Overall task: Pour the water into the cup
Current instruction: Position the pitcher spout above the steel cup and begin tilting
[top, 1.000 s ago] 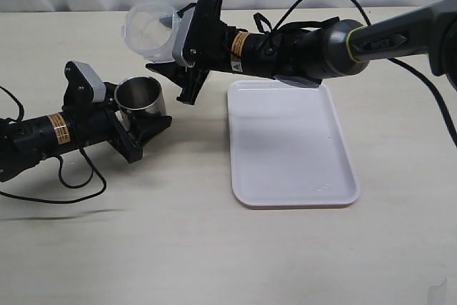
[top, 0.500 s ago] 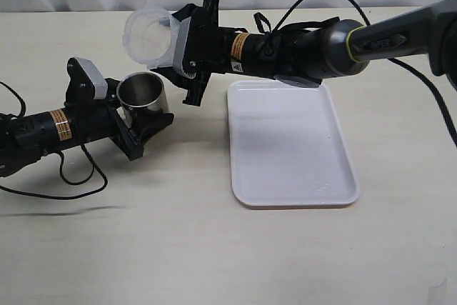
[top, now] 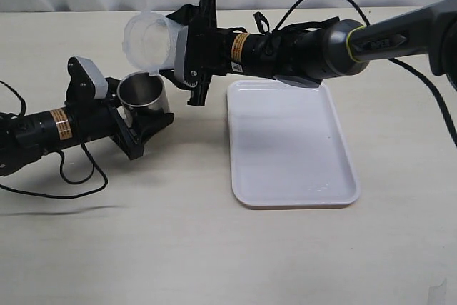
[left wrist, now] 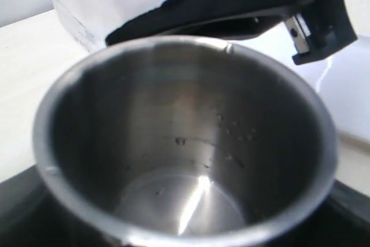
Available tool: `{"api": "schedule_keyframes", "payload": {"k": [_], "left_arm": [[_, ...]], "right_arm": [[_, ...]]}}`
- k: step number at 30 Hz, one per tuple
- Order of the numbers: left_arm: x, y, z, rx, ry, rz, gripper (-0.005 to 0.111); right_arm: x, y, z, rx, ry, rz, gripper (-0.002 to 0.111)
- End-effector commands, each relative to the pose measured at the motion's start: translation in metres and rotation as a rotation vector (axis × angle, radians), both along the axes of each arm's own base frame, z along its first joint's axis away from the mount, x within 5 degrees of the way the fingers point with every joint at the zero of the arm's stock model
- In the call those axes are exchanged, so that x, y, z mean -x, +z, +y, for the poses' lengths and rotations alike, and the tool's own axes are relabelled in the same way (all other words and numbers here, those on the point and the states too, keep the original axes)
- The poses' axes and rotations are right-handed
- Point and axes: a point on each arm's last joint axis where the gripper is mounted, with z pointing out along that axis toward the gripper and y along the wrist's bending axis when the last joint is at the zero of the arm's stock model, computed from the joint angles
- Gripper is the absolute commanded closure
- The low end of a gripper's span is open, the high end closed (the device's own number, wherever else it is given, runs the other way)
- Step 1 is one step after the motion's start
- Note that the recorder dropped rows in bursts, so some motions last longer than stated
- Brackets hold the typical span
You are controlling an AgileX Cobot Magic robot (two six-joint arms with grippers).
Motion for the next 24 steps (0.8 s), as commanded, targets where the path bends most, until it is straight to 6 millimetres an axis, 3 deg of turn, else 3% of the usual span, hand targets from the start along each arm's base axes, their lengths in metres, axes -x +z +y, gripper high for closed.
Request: {"api": "schedule_keyframes", "payload": {"k": [1,24], "left_arm": [[0.0,0.0032,-0.0036,0.023,-0.017,-0.014,0.107],[0.0001,0.0032,-0.0036,0.023,-0.017,-0.014,0.107]], "right_arm": [[0.0008,0.0113,0.0007,-0.005,0.017,-0.058,0.104],[0.0004,0.0116,0.0006,0.078,0.053,-0.201,0.104]]}}
